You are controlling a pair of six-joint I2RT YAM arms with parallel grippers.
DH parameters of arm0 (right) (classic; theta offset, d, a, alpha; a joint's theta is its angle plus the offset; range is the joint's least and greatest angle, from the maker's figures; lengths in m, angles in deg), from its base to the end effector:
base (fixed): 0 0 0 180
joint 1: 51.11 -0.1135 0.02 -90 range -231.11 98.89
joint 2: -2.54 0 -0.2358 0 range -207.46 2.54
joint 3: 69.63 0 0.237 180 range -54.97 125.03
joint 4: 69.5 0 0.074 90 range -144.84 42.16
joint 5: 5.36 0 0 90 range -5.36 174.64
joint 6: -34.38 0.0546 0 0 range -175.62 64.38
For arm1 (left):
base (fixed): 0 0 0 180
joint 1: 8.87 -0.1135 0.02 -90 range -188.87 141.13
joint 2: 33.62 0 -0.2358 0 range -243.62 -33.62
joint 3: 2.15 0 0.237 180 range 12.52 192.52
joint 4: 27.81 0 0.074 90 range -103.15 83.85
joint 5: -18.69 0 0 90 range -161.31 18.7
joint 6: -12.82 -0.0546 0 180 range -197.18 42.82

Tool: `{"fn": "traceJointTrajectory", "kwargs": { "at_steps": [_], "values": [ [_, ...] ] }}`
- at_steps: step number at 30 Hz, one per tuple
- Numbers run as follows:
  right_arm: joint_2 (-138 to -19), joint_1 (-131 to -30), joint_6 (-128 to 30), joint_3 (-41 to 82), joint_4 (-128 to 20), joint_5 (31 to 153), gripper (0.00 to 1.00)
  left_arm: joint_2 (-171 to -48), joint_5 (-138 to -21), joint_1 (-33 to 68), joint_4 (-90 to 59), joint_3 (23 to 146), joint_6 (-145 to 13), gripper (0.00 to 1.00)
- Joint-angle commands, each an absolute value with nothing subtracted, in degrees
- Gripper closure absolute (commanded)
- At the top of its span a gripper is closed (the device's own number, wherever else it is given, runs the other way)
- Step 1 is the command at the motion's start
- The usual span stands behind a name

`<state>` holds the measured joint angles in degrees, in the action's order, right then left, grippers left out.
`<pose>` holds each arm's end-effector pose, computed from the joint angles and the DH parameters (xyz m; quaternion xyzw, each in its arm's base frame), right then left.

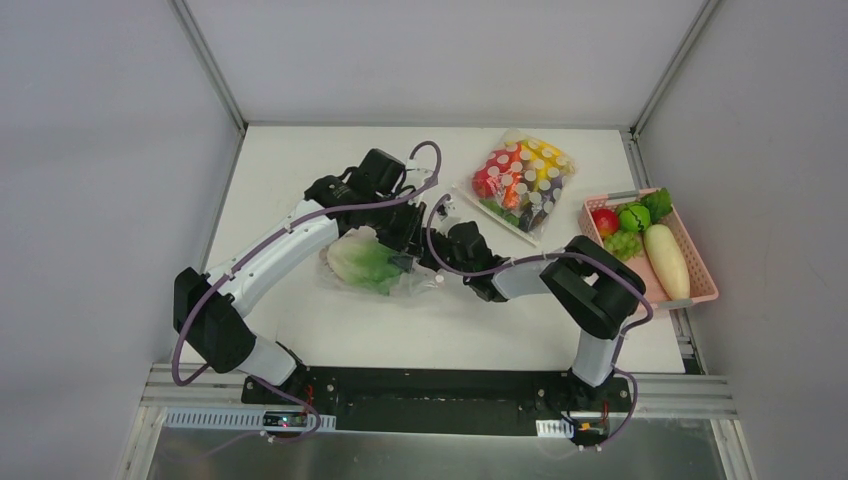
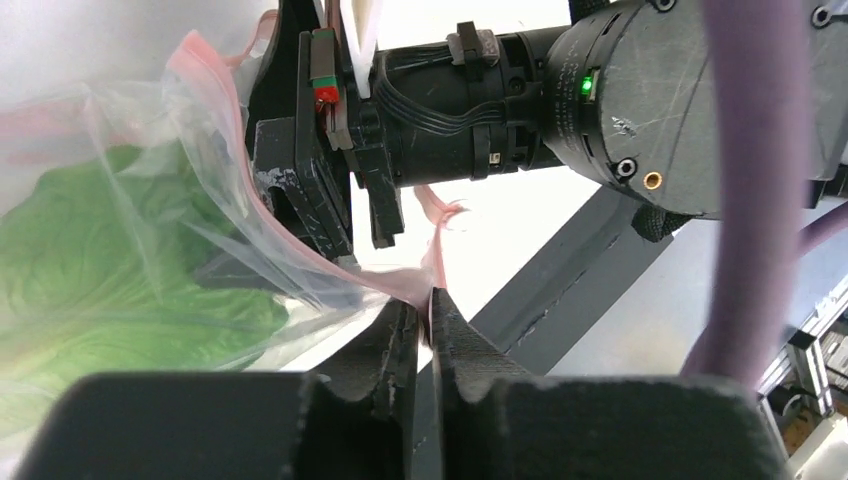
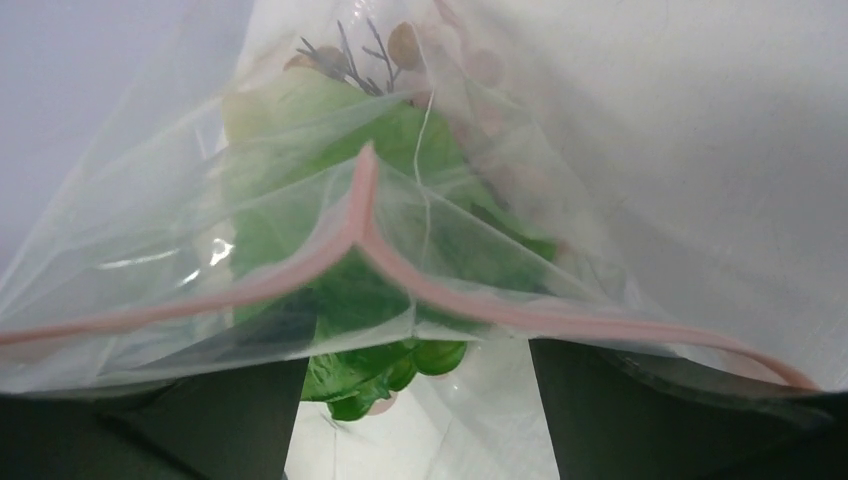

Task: Open the zip-top bag and remove the fake food

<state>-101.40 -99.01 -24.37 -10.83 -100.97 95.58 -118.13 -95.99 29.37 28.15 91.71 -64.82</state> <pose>0.2390 0.2800 0.1442 -0.1716 0.7659 0.4497 0.4264 0.2342 -0.2136 0.2969 0.2803 0.8670 -0.3339 0.2416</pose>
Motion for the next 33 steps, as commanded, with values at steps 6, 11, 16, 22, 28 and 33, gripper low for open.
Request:
{"fn": "traceJointTrajectory", "kwargs": {
  "at_steps": [6, 11, 16, 22, 28, 33],
  "values": [
    [-99.04, -99.21, -25.93, -13.16, -104.24, 98.06, 0.20, -108.92, -77.19, 29.13, 33.68, 94.19, -63.02, 0.44],
    [-96.99, -98.90, -26.55, -16.05, -105.74, 98.82, 0.19, -95.95, -58.58, 23.83, 31.43, 83.35, -55.69, 0.12],
    [-97.72, -98.82, -25.76, -17.21, -110.83, 99.88, 0.19, -91.00, -59.86, 10.49, 24.26, 70.40, -46.53, 0.07],
    [-99.00, -98.77, -24.33, -17.99, -115.63, 100.71, 0.19, -94.46, -71.70, -0.04, 12.61, 61.42, -39.21, 0.09],
    [-99.77, -98.81, -24.19, -16.88, -117.25, 101.46, 0.19, -100.72, -79.38, -1.04, 8.32, 59.33, -37.43, 0.19],
    [-103.12, -98.81, -23.68, -14.76, -117.41, 100.86, 0.20, -101.16, -82.77, -1.04, 6.98, 57.19, -37.63, 0.21]
  ]
}}
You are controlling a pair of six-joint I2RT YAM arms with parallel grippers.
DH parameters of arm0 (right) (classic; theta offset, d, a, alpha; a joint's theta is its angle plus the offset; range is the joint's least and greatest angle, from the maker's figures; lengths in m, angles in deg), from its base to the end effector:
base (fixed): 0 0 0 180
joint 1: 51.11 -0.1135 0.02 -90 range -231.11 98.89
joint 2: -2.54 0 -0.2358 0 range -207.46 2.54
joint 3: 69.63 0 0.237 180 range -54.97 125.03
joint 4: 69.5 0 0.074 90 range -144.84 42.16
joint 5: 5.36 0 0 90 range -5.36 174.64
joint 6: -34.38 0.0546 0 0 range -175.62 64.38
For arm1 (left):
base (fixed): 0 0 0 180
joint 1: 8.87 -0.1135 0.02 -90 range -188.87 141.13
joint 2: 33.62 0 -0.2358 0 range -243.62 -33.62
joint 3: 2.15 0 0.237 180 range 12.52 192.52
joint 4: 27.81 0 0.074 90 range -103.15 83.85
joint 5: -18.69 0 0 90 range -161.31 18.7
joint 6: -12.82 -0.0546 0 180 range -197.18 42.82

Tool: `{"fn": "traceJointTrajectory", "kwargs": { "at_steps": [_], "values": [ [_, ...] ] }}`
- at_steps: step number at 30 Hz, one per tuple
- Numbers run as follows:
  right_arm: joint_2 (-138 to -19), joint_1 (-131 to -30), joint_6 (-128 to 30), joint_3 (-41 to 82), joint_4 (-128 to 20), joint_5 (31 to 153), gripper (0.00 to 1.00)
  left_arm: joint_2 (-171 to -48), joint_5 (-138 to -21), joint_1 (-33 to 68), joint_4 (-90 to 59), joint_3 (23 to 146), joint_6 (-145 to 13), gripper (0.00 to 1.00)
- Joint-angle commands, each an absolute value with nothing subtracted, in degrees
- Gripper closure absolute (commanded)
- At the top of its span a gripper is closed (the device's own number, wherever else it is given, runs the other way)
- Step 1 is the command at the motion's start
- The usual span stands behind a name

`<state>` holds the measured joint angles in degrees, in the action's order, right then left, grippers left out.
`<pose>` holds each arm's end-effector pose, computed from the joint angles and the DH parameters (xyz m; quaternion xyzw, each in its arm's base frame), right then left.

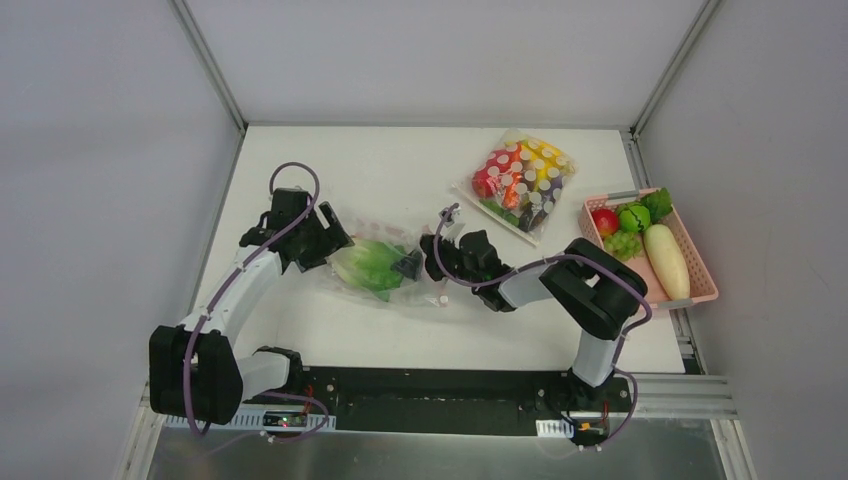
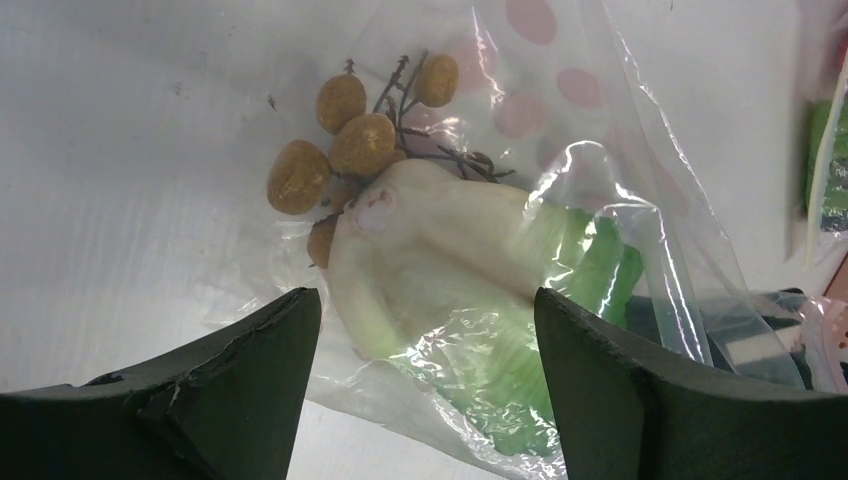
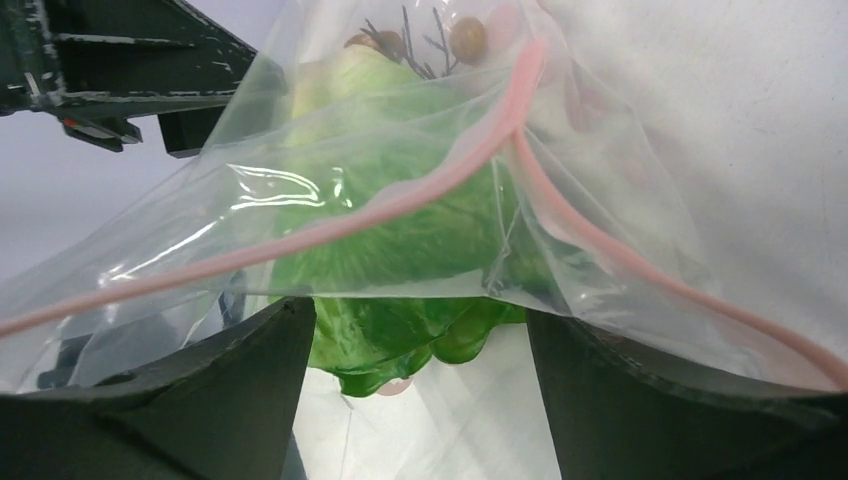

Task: Open the zip-top bag and remove the fake food

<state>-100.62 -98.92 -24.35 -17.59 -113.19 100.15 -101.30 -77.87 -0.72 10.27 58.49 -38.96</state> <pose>0.2229 0.2676 0.1422 -0.1952 0.7240 0.4944 0.4396 0.2527 -0.0425 0.2117 -0.2183 0.8968 -0.1986 0.3295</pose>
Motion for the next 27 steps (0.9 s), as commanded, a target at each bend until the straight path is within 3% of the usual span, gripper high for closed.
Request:
{"fn": "traceJointTrajectory", "kwargs": {
  "at_steps": [1, 4, 7, 12, 20, 27],
  "values": [
    [-103.98, -98.83, -23.09, -14.32, -117.86, 101.06, 0.21, -101.25, -83.30, -1.04, 7.05, 57.09, -37.82, 0.21],
    [-106.48, -98.83, -21.49, -13.32, -120.34, 102.18, 0.28, -101.14, -84.28, -1.04, 7.30, 56.73, -38.30, 0.22],
    [-107.94, -98.80, -20.55, -13.05, -122.96, 103.37, 0.44, -100.68, -84.58, -1.04, 7.86, 56.67, -38.80, 0.22],
    [-105.33, -98.58, -21.19, -15.23, -123.48, 104.04, 0.98, -98.90, -82.50, -1.04, 10.65, 57.78, -40.14, 0.23],
    [-92.74, -96.83, -23.91, -22.98, -120.55, 102.37, 1.00, -95.58, -78.36, -1.02, 15.67, 60.42, -42.80, 0.22],
    [-85.49, -96.81, -26.84, -23.47, -111.48, 103.18, 1.00, -96.70, -82.95, -1.04, 15.77, 61.39, -44.36, 0.21]
  ]
}}
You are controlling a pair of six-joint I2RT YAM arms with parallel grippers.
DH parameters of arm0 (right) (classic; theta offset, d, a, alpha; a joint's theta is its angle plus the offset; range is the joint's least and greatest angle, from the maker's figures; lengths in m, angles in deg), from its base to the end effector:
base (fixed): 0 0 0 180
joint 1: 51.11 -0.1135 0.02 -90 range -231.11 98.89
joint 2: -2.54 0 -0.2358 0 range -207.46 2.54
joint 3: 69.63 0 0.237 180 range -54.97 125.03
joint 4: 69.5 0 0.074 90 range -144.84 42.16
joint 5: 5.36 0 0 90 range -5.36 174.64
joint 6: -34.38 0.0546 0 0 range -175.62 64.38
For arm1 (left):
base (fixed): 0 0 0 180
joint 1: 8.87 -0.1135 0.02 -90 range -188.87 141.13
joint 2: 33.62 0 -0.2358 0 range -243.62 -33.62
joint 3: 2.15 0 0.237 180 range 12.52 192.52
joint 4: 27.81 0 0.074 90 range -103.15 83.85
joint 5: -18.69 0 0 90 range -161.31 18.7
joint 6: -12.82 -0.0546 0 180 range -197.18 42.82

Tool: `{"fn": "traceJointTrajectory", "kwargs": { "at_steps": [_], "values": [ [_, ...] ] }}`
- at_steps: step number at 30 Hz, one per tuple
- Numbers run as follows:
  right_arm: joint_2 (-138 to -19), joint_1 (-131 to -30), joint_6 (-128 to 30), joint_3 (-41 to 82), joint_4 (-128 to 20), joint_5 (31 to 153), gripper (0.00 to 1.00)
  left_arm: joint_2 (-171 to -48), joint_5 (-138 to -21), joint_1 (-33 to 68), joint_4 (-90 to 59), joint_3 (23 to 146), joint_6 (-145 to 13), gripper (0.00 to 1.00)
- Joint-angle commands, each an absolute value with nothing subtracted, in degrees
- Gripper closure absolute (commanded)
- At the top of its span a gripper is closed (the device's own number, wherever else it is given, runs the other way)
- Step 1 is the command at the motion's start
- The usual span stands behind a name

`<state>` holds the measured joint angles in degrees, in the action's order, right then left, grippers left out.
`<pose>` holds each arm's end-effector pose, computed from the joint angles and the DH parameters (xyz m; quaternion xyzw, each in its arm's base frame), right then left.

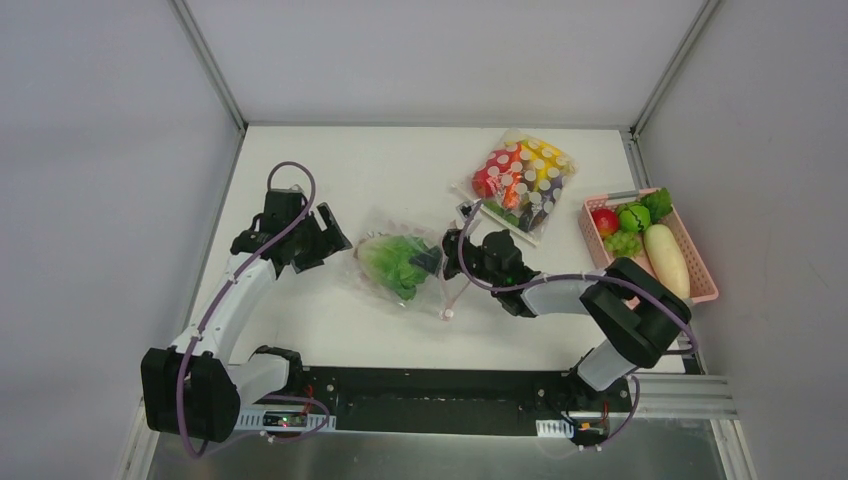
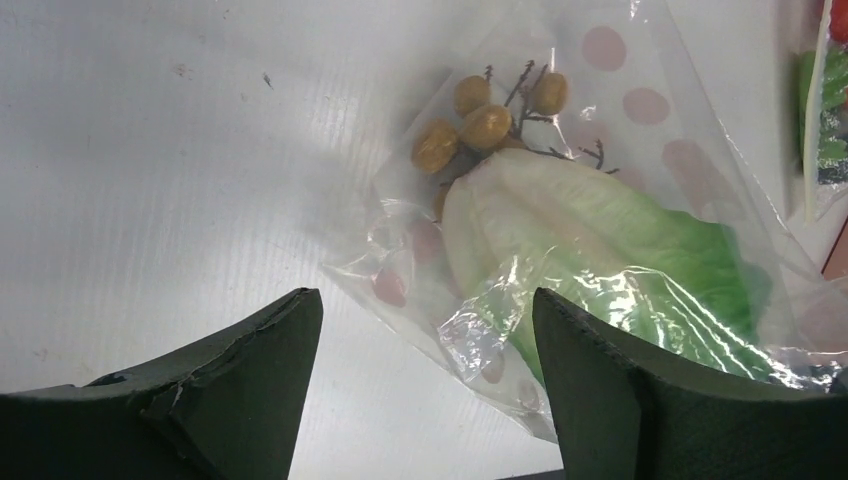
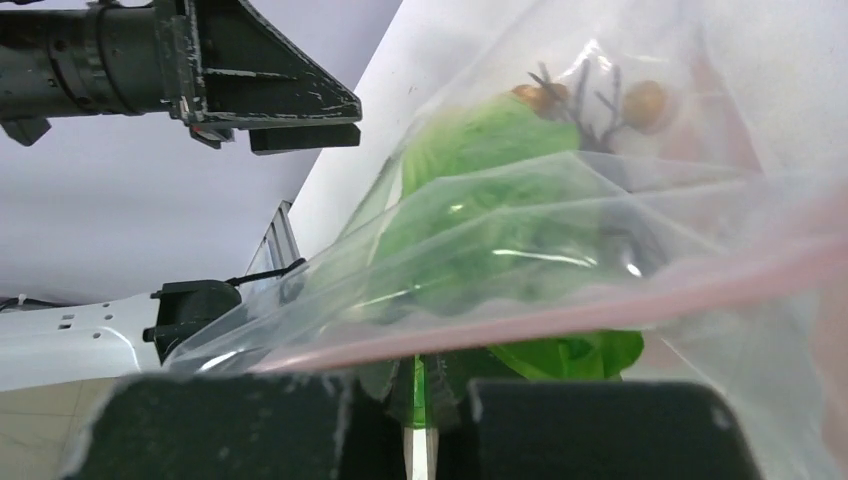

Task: Open the zip-top bag and remove the fake food

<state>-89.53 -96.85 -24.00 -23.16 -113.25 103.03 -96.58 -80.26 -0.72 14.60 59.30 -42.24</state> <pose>0.2111 0.2413 0.1758 -0.1975 0.6902 0.5188 0.4643 0.2382 -0.0427 0.2285 -0.1828 0.8995 -0.2101 0.3366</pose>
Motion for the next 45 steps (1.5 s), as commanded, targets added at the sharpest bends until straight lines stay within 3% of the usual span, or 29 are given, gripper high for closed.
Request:
{"fn": "traceJointTrajectory", "kwargs": {
  "at_steps": [1, 15, 18, 21, 30, 45],
  "values": [
    [-84.92, -96.80, -27.07, -23.77, -111.18, 102.50, 1.00, -96.98, -84.26, -1.04, 15.24, 61.12, -44.06, 0.21],
    [-83.63, -96.80, -28.81, -22.58, -105.91, 101.62, 1.00, -97.48, -87.07, -0.94, 6.88, 53.12, -38.38, 0.22],
    [-84.36, -96.81, -28.34, -22.20, -105.91, 101.93, 1.00, -97.96, -89.32, -0.89, 1.89, 50.89, -35.53, 0.27],
    [-84.98, -96.78, -27.97, -21.74, -105.91, 102.27, 1.00, -99.49, -90.82, -0.05, -1.30, 49.78, -33.32, 0.36],
    [-82.82, -96.81, -28.03, -22.00, -104.38, 101.69, 1.00, -101.06, -87.62, 1.94, -4.32, 47.76, -31.66, 0.99],
    [-64.91, -94.05, -29.61, -25.70, -90.08, 100.36, 1.00, -94.40, -71.65, 1.86, 5.93, 50.11, -34.38, 1.00]
  ]
}}
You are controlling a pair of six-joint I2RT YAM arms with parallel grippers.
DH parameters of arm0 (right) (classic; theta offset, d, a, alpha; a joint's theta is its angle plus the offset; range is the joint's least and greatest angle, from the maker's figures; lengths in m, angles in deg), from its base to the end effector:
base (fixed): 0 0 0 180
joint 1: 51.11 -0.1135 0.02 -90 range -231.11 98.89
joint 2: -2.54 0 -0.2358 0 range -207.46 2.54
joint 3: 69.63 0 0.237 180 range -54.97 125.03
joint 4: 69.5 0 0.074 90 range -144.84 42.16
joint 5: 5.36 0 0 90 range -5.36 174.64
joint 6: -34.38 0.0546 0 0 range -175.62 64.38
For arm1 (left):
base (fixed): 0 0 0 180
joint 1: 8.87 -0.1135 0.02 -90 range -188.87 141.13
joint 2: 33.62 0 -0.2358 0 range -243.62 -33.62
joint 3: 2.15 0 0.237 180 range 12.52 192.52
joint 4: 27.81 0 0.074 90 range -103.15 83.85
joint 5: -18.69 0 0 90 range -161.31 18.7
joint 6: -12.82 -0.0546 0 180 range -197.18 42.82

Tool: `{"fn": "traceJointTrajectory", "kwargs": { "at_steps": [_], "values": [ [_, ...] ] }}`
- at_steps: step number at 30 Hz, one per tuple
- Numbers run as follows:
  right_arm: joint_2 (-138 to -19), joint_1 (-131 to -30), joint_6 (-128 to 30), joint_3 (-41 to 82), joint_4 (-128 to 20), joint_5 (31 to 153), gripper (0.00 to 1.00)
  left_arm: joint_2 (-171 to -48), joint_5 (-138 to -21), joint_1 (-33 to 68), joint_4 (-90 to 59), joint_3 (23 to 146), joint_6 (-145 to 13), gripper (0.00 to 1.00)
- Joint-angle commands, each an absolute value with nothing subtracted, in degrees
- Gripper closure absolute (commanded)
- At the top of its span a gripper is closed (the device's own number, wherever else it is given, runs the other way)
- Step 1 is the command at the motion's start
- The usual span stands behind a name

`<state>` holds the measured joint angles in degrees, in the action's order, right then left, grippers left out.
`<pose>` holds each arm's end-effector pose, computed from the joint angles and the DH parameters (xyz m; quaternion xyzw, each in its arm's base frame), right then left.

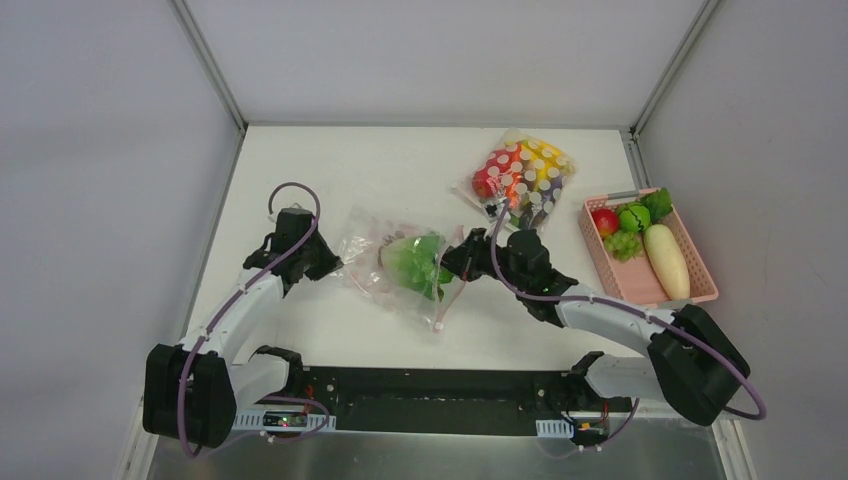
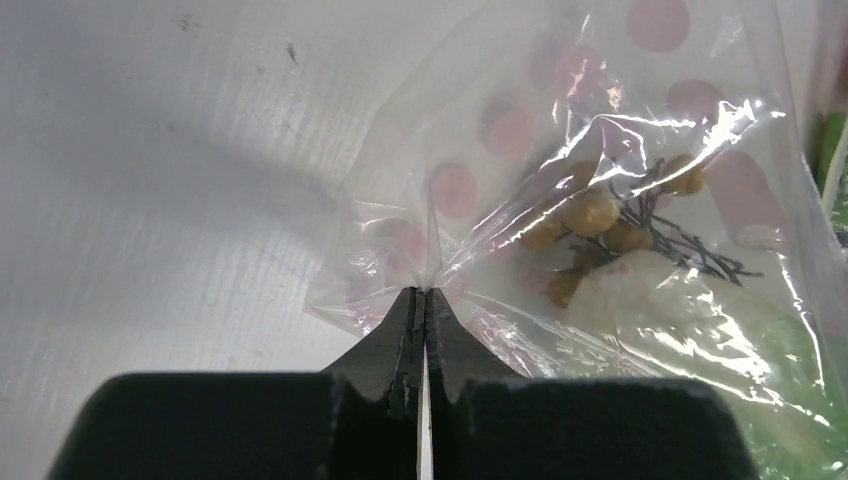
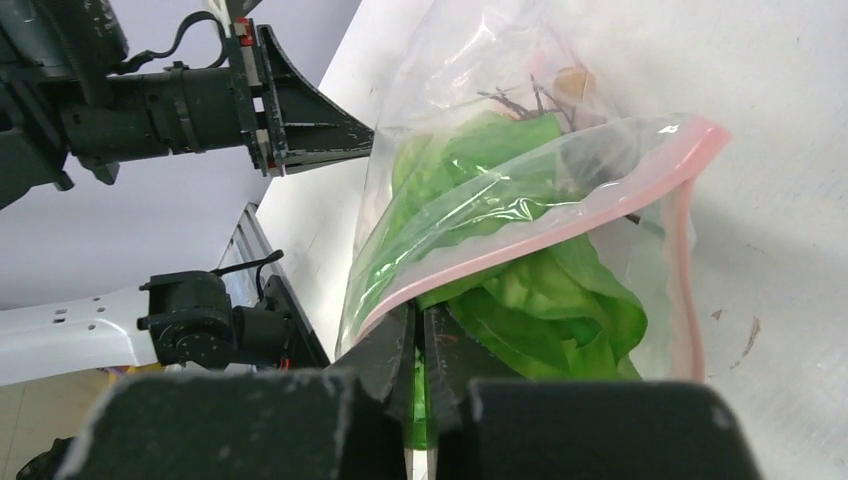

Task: Open the zip-top bag and remove the fake food

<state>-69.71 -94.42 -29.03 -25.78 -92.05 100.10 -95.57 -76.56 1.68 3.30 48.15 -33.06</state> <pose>0.1956 0.2044 0.2124 -0.1961 0.7146 0.4622 0.4871 0.2306 -0.0480 0.1866 -0.2467 0.8816 -0.2211 0.3363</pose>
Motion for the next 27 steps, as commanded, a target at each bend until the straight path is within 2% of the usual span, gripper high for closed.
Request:
{"fn": "traceJointTrajectory", "kwargs": {
  "at_steps": [1, 7, 14, 22, 27],
  "values": [
    [-64.15, -94.02, -29.30, -25.75, -89.88, 100.82, 1.00, -94.58, -71.66, 1.86, 6.21, 50.46, -34.70, 1.00],
    [-60.52, -93.79, -27.59, -25.21, -89.42, 104.39, 1.00, -95.55, -68.89, 1.86, 7.34, 51.75, -35.43, 1.00],
    [-57.21, -93.00, -30.19, -22.18, -79.66, 104.38, 1.00, -97.88, -68.88, 0.24, 8.23, 52.88, -35.25, 1.00],
    [-48.30, -92.44, -29.69, -21.45, -76.97, 108.48, 1.00, -100.84, -66.92, -0.69, 9.09, 55.34, -35.08, 1.00],
    [-45.88, -92.11, -31.60, -18.43, -70.18, 107.46, 1.00, -102.88, -65.45, -1.17, 9.30, 56.95, -35.63, 1.00]
  ]
}}
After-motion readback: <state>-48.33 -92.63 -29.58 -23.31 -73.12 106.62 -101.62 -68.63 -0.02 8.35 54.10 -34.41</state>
